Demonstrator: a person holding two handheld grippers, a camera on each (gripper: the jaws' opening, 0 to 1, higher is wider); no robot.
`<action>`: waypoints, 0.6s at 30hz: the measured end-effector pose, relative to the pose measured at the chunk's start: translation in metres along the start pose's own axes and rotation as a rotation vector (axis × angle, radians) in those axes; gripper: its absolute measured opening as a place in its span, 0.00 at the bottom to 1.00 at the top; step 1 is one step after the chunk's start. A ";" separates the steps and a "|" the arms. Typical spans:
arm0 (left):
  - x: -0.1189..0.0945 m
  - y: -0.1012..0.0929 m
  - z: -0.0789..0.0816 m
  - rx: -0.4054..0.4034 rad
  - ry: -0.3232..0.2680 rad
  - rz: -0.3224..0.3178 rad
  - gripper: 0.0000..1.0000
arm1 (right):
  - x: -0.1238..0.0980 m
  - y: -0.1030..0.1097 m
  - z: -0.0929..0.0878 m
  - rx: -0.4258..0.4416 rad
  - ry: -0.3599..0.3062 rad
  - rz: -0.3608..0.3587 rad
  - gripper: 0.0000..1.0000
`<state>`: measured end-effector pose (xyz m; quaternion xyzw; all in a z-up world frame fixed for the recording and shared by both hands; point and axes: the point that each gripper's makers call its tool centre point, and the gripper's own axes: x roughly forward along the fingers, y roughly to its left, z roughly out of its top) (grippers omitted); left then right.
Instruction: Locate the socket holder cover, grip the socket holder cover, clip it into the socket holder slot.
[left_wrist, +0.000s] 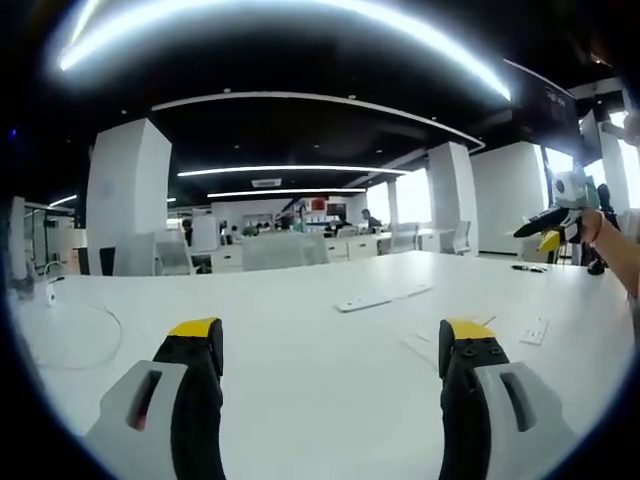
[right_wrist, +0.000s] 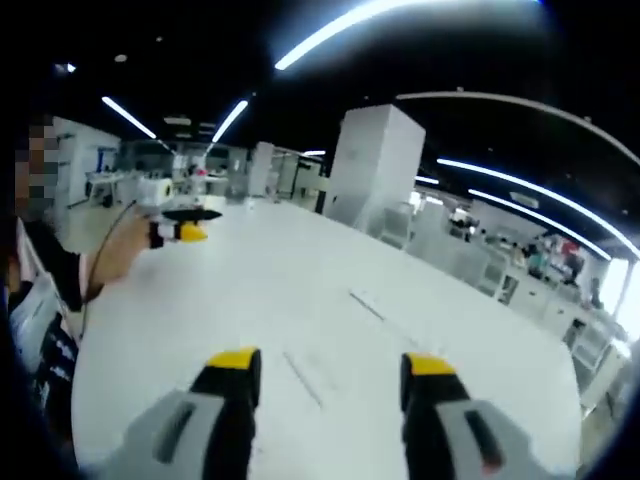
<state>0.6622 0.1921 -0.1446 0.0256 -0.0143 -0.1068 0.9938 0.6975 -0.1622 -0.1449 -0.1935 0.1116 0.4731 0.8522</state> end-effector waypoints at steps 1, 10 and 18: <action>0.000 0.000 0.000 0.002 0.002 0.001 0.87 | 0.002 0.003 -0.001 -0.007 0.017 0.018 0.58; 0.000 0.000 -0.001 0.004 0.006 0.000 0.87 | 0.021 0.010 -0.001 -0.061 0.117 0.046 0.59; 0.001 0.001 -0.003 0.010 0.013 0.007 0.87 | 0.035 0.027 -0.014 -0.117 0.254 0.138 0.60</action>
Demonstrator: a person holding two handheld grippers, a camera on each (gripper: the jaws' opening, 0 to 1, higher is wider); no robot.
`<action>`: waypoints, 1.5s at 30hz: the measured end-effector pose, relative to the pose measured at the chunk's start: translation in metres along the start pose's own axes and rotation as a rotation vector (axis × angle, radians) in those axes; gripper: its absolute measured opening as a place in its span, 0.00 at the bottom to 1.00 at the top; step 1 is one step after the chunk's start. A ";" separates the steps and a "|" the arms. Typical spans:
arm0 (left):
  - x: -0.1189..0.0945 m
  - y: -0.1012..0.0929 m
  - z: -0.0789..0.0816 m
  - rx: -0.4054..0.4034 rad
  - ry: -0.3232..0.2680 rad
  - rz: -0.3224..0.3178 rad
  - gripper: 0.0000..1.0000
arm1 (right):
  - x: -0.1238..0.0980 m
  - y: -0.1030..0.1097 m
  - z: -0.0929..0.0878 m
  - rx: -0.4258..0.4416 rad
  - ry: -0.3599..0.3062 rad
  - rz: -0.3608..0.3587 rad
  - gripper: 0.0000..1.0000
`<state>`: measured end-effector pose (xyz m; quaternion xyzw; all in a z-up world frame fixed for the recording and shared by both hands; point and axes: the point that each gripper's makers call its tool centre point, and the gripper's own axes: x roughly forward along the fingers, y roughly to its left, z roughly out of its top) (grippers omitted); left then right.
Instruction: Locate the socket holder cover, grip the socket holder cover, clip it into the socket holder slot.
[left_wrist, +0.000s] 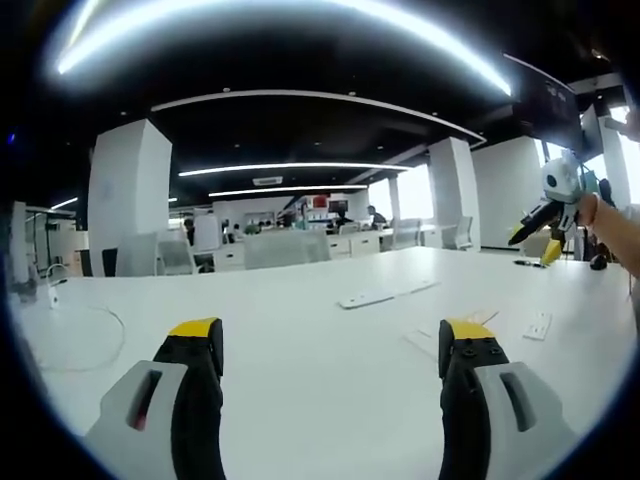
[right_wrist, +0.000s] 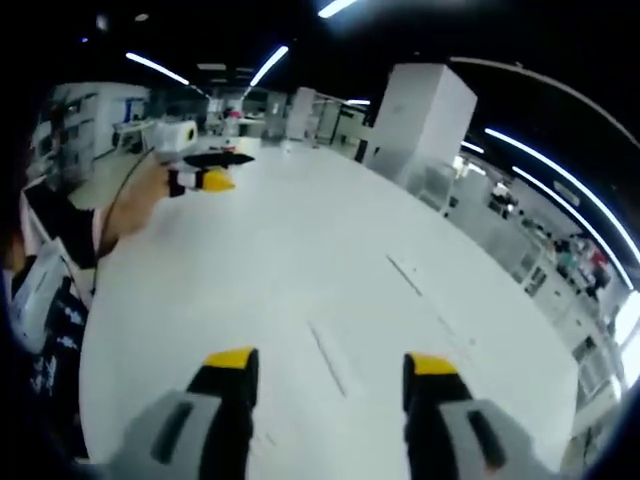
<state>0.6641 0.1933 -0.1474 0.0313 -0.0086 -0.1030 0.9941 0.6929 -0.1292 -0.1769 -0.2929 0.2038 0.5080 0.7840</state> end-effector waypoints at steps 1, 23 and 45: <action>0.000 0.000 0.000 0.001 0.001 0.000 0.87 | 0.002 0.002 -0.001 -0.008 0.013 0.012 0.60; 0.004 0.005 0.002 0.007 0.005 -0.001 0.87 | 0.026 0.034 -0.031 -0.151 0.291 0.235 0.65; 0.002 0.000 -0.002 0.015 0.017 -0.003 0.86 | 0.033 0.074 -0.076 -0.268 0.549 0.416 0.66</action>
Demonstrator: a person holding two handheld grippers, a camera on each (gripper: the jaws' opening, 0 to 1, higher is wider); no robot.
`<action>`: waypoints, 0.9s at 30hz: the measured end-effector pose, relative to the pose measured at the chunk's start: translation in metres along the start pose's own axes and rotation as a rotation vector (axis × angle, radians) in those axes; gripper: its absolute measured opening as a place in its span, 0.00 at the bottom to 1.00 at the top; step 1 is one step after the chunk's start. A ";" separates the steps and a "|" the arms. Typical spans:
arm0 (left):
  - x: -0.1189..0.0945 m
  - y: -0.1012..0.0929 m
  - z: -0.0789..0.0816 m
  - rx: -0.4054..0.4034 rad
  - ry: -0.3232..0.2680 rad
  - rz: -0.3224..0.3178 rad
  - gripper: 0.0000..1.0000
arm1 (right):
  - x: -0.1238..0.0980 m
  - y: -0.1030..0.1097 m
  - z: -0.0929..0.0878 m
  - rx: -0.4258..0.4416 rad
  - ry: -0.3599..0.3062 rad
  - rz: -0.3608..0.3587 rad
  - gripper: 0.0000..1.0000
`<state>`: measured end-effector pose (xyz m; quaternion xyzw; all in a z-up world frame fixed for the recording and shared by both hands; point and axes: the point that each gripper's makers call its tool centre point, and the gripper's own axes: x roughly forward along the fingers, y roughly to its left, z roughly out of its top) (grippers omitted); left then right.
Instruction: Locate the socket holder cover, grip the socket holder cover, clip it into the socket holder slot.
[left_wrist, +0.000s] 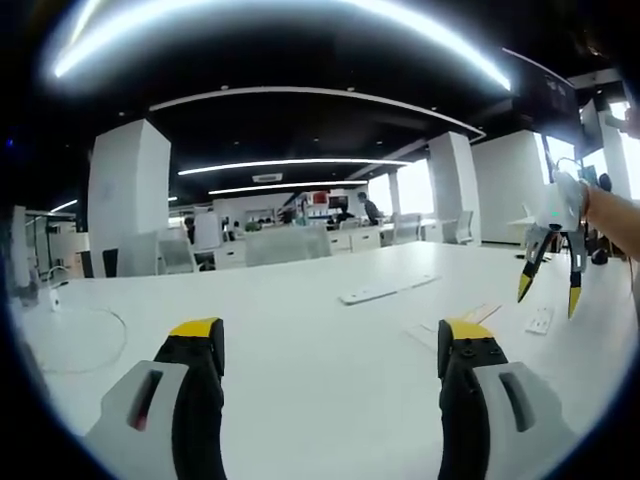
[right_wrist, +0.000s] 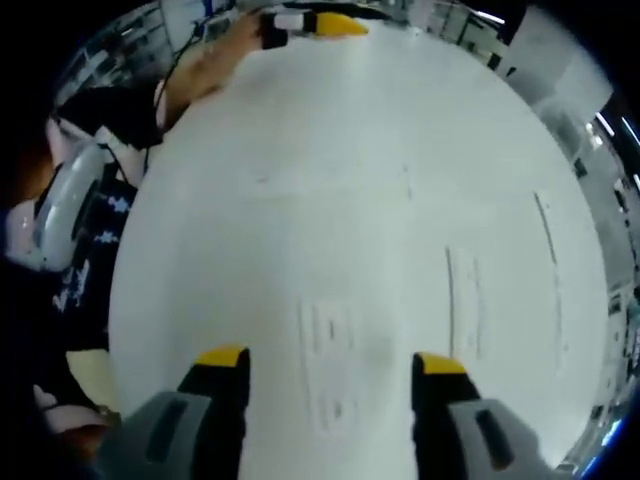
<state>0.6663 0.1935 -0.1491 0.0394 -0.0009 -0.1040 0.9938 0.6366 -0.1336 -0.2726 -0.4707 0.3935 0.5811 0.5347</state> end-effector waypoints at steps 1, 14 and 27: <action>0.000 0.000 0.000 0.001 0.001 0.000 0.86 | 0.001 0.001 -0.001 -0.002 0.012 0.008 0.66; 0.000 -0.001 -0.001 0.005 0.006 0.001 0.86 | 0.013 0.003 -0.012 0.002 0.106 0.065 0.63; -0.001 -0.001 -0.001 0.007 0.004 -0.002 0.86 | 0.013 0.003 -0.009 -0.017 0.138 0.059 0.58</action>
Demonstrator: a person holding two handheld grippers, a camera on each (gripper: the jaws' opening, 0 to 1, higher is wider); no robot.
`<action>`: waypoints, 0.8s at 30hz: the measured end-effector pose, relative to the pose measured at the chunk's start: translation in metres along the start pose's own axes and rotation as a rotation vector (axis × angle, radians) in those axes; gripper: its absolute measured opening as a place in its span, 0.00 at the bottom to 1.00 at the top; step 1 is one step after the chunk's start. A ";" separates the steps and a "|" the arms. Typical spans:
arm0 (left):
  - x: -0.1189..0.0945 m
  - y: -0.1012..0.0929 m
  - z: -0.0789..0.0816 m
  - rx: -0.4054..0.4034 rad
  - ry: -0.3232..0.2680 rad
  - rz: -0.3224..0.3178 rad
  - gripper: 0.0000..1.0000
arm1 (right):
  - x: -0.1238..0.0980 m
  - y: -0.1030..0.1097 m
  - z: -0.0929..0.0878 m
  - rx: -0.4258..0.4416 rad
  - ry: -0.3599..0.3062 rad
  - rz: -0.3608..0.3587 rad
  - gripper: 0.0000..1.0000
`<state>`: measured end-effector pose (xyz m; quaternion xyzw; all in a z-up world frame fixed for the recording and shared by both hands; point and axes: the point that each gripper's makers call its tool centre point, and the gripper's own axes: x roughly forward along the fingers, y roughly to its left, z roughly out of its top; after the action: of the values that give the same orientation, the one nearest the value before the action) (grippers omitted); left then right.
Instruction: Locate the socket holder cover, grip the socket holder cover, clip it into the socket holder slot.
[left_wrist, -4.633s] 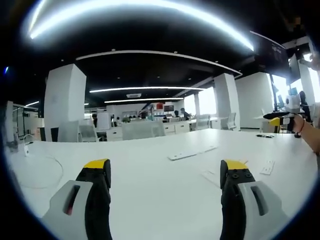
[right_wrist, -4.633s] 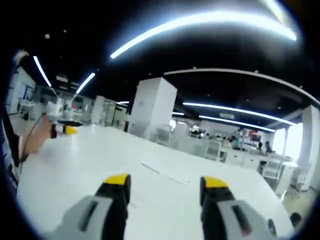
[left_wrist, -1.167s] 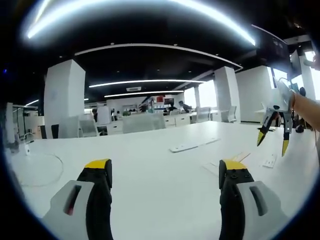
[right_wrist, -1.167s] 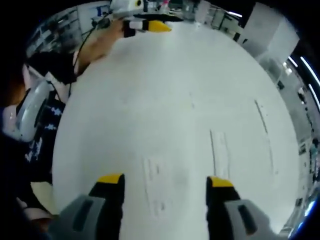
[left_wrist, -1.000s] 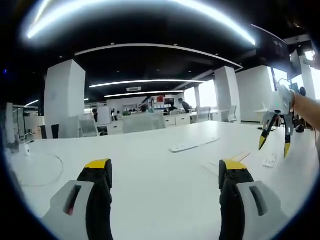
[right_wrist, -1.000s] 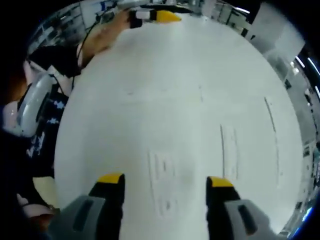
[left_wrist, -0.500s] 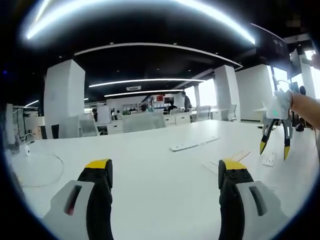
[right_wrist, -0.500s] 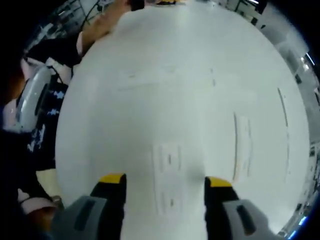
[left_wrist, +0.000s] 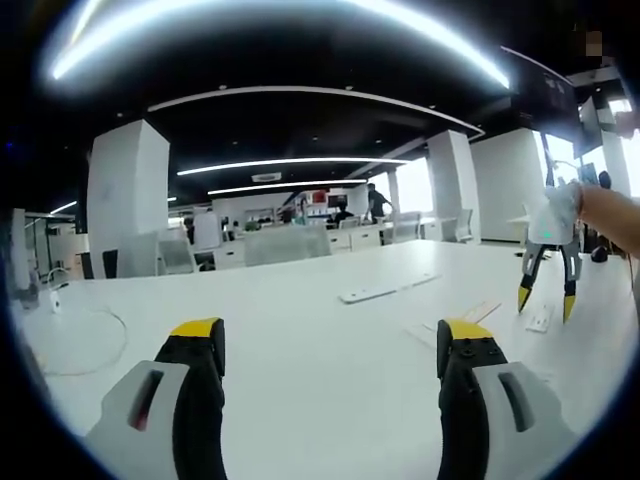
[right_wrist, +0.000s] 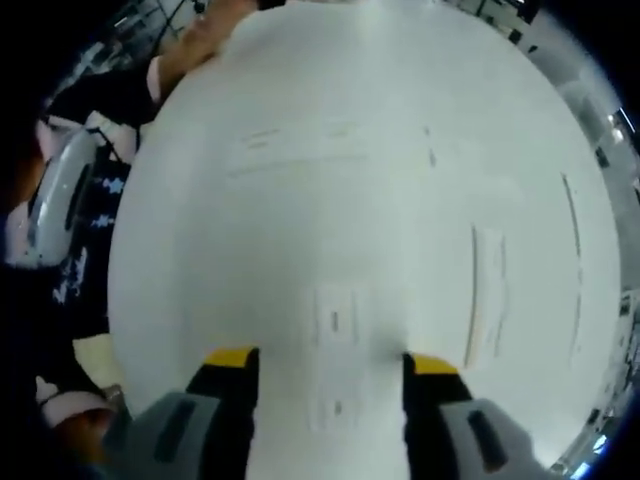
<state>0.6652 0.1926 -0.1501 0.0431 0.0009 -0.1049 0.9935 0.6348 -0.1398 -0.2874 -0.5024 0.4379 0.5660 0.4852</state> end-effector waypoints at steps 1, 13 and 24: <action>0.000 0.000 0.000 0.000 0.000 0.000 0.86 | 0.000 0.000 0.000 -0.004 0.000 0.001 0.57; 0.001 0.002 0.001 0.002 0.004 -0.002 0.86 | -0.002 0.002 -0.002 -0.015 0.045 0.003 0.43; 0.001 0.001 0.002 0.007 0.007 -0.005 0.85 | -0.004 0.000 -0.007 -0.010 0.083 0.004 0.35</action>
<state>0.6663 0.1933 -0.1479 0.0469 0.0039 -0.1073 0.9931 0.6364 -0.1471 -0.2844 -0.5271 0.4559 0.5479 0.4627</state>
